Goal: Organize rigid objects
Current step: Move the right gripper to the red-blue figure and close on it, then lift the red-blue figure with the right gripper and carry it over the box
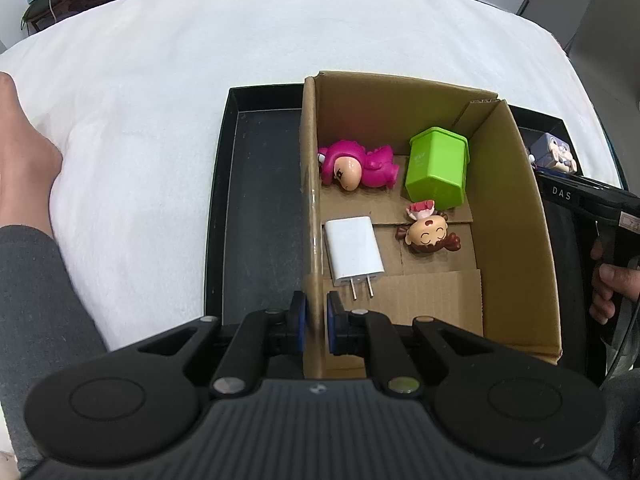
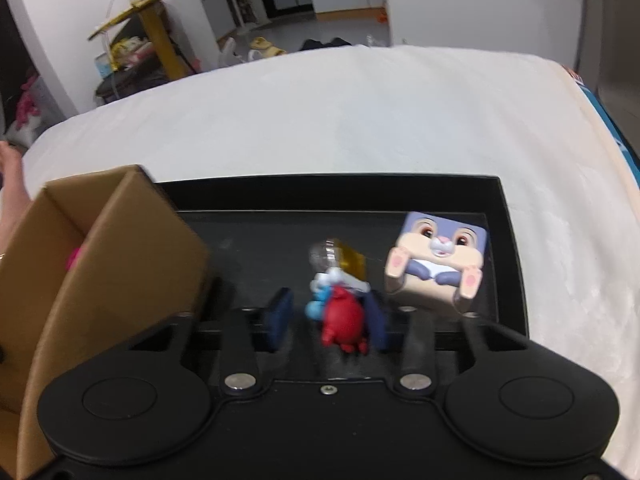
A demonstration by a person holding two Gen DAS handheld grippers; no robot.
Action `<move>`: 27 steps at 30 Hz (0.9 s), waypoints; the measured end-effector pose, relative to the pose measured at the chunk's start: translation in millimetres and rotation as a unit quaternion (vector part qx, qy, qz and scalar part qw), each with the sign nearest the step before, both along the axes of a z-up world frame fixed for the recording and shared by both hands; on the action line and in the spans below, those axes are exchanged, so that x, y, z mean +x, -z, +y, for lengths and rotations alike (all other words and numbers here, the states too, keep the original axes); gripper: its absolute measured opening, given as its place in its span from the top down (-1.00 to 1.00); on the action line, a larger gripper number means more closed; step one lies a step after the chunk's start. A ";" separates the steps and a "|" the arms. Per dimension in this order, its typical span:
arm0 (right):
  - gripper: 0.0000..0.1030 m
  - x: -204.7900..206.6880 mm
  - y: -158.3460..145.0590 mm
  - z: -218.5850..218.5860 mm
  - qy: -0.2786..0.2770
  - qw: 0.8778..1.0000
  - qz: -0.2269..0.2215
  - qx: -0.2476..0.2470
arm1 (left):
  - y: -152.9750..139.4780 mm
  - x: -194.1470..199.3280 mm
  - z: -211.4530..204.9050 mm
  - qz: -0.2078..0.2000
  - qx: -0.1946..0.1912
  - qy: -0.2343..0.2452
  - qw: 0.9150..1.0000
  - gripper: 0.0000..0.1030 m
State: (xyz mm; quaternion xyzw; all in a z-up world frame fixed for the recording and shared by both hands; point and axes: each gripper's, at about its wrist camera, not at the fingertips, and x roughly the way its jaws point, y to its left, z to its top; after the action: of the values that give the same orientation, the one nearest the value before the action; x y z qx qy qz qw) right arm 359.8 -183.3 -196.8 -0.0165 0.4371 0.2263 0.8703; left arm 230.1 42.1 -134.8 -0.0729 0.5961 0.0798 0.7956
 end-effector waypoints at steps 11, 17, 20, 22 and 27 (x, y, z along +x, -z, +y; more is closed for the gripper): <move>0.41 -15.1 -8.7 -8.2 -0.002 0.998 0.057 -0.004 | 5.0 -0.7 1.8 0.005 -0.006 -0.009 1.000 0.81; 0.41 -22.0 -12.2 -19.1 0.010 0.995 0.103 0.009 | 4.3 0.3 1.3 0.004 -0.005 -0.011 1.000 0.81; 0.41 -25.0 -14.3 -24.6 0.019 0.992 0.121 0.019 | 3.3 -0.1 1.0 0.002 -0.005 -0.008 1.000 0.83; 0.41 -29.3 -16.3 -28.6 0.021 0.991 0.128 0.025 | 3.6 -0.7 1.4 0.001 -0.006 -0.007 1.000 0.83; 0.41 -35.4 -27.2 -35.8 0.022 0.990 0.134 0.046 | 4.9 -2.0 3.4 -0.003 -0.010 -0.012 1.000 0.83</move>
State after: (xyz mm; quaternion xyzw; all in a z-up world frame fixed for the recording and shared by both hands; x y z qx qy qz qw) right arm 324.4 -219.1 -169.7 0.0634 0.5392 0.2269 0.8085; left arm 228.1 45.6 -139.7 -0.0884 0.5940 0.0826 0.7953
